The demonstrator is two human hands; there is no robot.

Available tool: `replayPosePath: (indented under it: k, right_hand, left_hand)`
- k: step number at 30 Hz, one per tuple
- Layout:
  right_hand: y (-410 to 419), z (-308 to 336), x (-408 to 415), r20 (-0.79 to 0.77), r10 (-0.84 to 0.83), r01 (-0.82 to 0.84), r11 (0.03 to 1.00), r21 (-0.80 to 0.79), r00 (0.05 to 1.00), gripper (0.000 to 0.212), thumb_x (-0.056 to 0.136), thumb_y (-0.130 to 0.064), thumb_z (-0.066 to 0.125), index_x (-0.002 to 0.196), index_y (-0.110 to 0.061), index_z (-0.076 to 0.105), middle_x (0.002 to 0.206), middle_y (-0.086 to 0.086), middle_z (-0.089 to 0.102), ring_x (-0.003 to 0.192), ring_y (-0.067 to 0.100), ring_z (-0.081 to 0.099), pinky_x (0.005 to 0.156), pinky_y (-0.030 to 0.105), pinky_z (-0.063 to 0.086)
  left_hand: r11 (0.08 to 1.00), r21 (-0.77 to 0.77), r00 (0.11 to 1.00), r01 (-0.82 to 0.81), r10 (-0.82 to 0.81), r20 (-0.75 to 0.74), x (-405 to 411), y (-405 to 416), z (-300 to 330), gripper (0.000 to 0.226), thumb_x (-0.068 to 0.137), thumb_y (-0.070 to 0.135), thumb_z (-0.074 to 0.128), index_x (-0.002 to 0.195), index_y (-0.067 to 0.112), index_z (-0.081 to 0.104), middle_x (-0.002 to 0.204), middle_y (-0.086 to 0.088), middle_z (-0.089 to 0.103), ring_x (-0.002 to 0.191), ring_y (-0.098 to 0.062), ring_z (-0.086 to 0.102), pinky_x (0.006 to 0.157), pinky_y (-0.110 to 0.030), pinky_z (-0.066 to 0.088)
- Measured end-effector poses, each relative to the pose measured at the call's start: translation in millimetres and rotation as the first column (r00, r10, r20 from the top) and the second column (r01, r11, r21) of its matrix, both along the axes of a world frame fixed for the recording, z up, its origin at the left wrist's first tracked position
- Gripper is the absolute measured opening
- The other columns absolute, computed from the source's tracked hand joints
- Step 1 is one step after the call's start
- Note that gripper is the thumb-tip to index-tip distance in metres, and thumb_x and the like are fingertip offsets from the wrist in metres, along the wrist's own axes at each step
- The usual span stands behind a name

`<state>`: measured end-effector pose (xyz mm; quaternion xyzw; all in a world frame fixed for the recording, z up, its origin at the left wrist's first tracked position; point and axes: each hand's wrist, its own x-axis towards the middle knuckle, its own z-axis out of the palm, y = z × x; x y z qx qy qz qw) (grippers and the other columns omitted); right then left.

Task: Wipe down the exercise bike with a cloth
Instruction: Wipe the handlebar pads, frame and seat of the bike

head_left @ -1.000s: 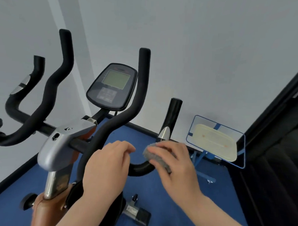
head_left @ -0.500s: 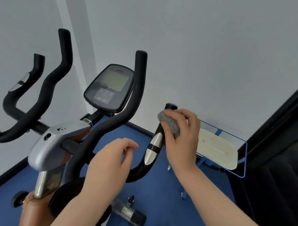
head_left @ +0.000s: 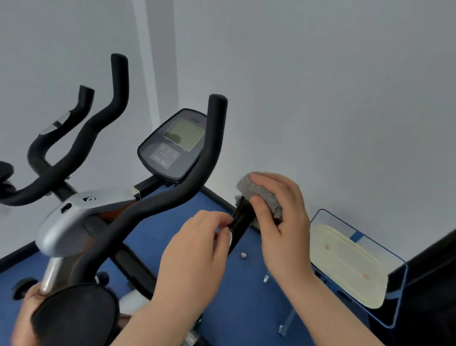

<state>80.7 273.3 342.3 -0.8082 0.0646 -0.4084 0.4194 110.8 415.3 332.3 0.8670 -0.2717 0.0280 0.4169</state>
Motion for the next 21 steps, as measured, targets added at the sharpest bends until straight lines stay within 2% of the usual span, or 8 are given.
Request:
replayPosePath:
  k: [2, 4, 5, 7, 10, 16, 19, 21]
  right_hand:
    - [-14.3, 9.9, 3.2, -0.041, 0.090, -0.086, 0.992, 0.089, 0.995, 0.023, 0.093, -0.015, 0.058, 0.110, -0.030, 0.066, 0.113, -0.015, 0.060, 0.110, 0.006, 0.056, 0.091, 0.013, 0.040]
    - [-21.1, 13.9, 7.7, -0.044, 0.182, -0.163, 0.948, 0.273, 0.982, 0.020, 0.094, -0.016, 0.060, 0.106, -0.030, 0.067, 0.108, -0.012, 0.065, 0.103, 0.006, 0.061, 0.088, 0.020, 0.046]
    - [-17.7, 9.4, 7.3, -0.006, 0.193, -0.177, 0.913, 0.368, 0.981, 0.020, 0.094, -0.016, 0.060, 0.108, -0.029, 0.067, 0.109, -0.010, 0.066, 0.103, 0.007, 0.062, 0.088, 0.023, 0.048]
    - [3.7, -14.6, -2.6, 0.096, 0.105, -0.138, 0.874, 0.465, 0.990, 0.021, 0.093, -0.013, 0.062, 0.109, -0.026, 0.064, 0.116, -0.010, 0.063, 0.109, 0.008, 0.060, 0.087, 0.017, 0.048]
    - [26.8, -46.8, -20.3, 0.153, 0.114, -0.174, 0.865, 0.471, 0.982, 0.022, 0.085, -0.011, 0.064, 0.102, -0.023, 0.057, 0.117, -0.012, 0.054, 0.109, 0.010, 0.058, 0.083, 0.013, 0.046]
    - [2.6, -44.1, -6.0, 0.190, 0.121, -0.194, 0.879, 0.435, 0.974, 0.028, 0.085, -0.011, 0.066, 0.103, -0.028, 0.054, 0.115, -0.004, 0.052, 0.110, 0.021, 0.056, 0.088, 0.030, 0.049]
    - [21.5, -58.3, -25.5, 0.115, 0.222, -0.249, 0.885, 0.394, 0.968, 0.029, 0.081, -0.014, 0.070, 0.100, -0.027, 0.052, 0.111, 0.000, 0.048, 0.107, 0.018, 0.053, 0.088, 0.026, 0.046]
    - [9.6, -53.9, -19.4, 0.146, 0.219, -0.257, 0.898, 0.356, 0.965, 0.029, 0.080, -0.014, 0.071, 0.099, -0.025, 0.053, 0.107, 0.004, 0.048, 0.104, 0.016, 0.053, 0.088, 0.023, 0.044]
  left_hand:
    - [0.999, -0.021, 0.999, -0.046, 0.046, 0.016, 0.6, -6.1, -4.1, 0.014, 0.093, 0.039, 0.040, 0.101, 0.043, 0.051, 0.098, 0.025, 0.052, 0.096, 0.003, 0.051, 0.074, -0.022, 0.045]
    - [0.994, -0.058, 0.995, -0.093, 0.094, 0.017, -1.5, -13.5, -9.0, 0.009, 0.093, 0.037, 0.043, 0.094, 0.043, 0.049, 0.098, 0.024, 0.050, 0.094, 0.000, 0.051, 0.069, -0.020, 0.044]
    - [0.988, -0.093, 0.993, -0.120, 0.121, 0.006, -3.6, -16.9, -11.2, 0.009, 0.093, 0.036, 0.044, 0.092, 0.042, 0.049, 0.097, 0.023, 0.051, 0.092, -0.002, 0.051, 0.066, -0.021, 0.043]
    - [0.968, -0.173, 0.983, -0.181, 0.180, -0.026, -7.2, -22.1, -14.7, 0.010, 0.092, 0.036, 0.045, 0.090, 0.043, 0.052, 0.095, 0.022, 0.053, 0.087, -0.004, 0.053, 0.063, -0.021, 0.039]
    - [0.931, -0.266, 0.968, -0.250, 0.241, -0.066, -8.1, -24.3, -19.2, 0.012, 0.090, 0.034, 0.050, 0.088, 0.041, 0.059, 0.090, 0.020, 0.059, 0.080, -0.006, 0.057, 0.061, -0.018, 0.041]
    - [0.836, -0.398, 0.924, -0.378, 0.318, -0.210, -6.9, -19.2, -24.2, 0.026, 0.092, 0.014, 0.062, 0.083, 0.037, 0.068, 0.080, 0.013, 0.069, 0.065, -0.007, 0.059, 0.059, -0.011, 0.044]
    - [0.852, -0.377, 0.929, -0.363, 0.299, -0.218, -7.8, -19.3, -24.7, 0.023, 0.091, 0.015, 0.062, 0.084, 0.036, 0.068, 0.082, 0.011, 0.069, 0.063, -0.008, 0.057, 0.060, -0.019, 0.047]
    - [0.871, -0.349, 0.935, -0.346, 0.289, -0.207, -7.6, -19.6, -24.6, 0.020, 0.091, 0.018, 0.061, 0.086, 0.037, 0.067, 0.083, 0.011, 0.068, 0.058, -0.008, 0.053, 0.056, -0.019, 0.045]
